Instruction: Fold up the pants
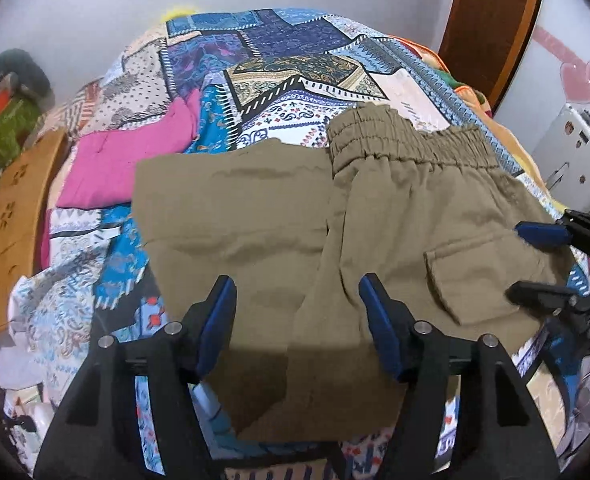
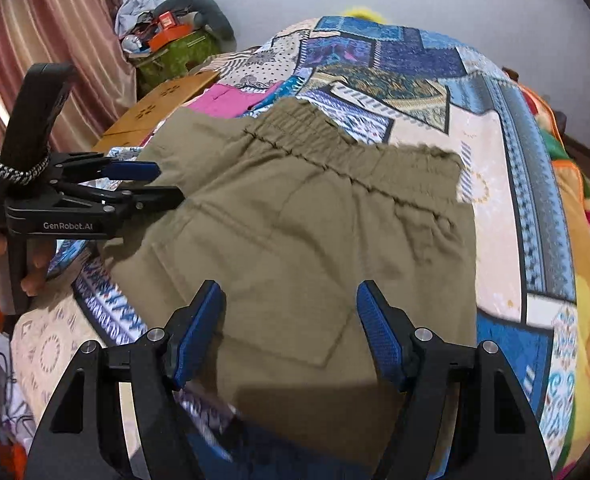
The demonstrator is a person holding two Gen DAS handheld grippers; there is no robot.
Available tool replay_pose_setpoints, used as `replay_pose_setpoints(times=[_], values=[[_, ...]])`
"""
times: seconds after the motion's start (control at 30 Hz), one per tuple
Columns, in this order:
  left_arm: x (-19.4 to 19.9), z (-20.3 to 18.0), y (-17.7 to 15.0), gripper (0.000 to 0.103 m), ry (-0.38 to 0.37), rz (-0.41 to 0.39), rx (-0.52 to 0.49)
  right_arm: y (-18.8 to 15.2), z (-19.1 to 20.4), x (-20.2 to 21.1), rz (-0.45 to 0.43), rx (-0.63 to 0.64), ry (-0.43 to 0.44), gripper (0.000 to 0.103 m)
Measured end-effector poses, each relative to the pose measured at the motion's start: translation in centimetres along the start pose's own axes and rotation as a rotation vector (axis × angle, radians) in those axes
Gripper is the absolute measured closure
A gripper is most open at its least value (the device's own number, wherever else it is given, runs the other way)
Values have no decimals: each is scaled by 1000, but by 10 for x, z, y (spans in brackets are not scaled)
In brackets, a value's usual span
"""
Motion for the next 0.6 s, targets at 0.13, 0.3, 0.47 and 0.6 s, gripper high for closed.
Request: replay_pose_setpoints(times=[0.13,0.3,0.47,0.6], values=[[10,-3,-12,35,9,0,-21,-10,-7,10,-3,-47,14,36],[16,13,-27,30,39,13,28,-19,-10,23,-5,-60,12,37],[13,38,-43,29,-39,15,182,-28,-13,27,-14,-55,-5,37],[22,30,-37,30,8,15,160,-27,-13,31,-32,-67,-19,37]])
Point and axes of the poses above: each gripper's, at about its wrist camera, not at the fingertips, and x roughly against the way its jaws point, z to its left, y to its top, the point moved 1 cm from there along -x, roughly the way its jaws point, and after that the axes turned 12 degrees about -x, right-handed, at the moved point
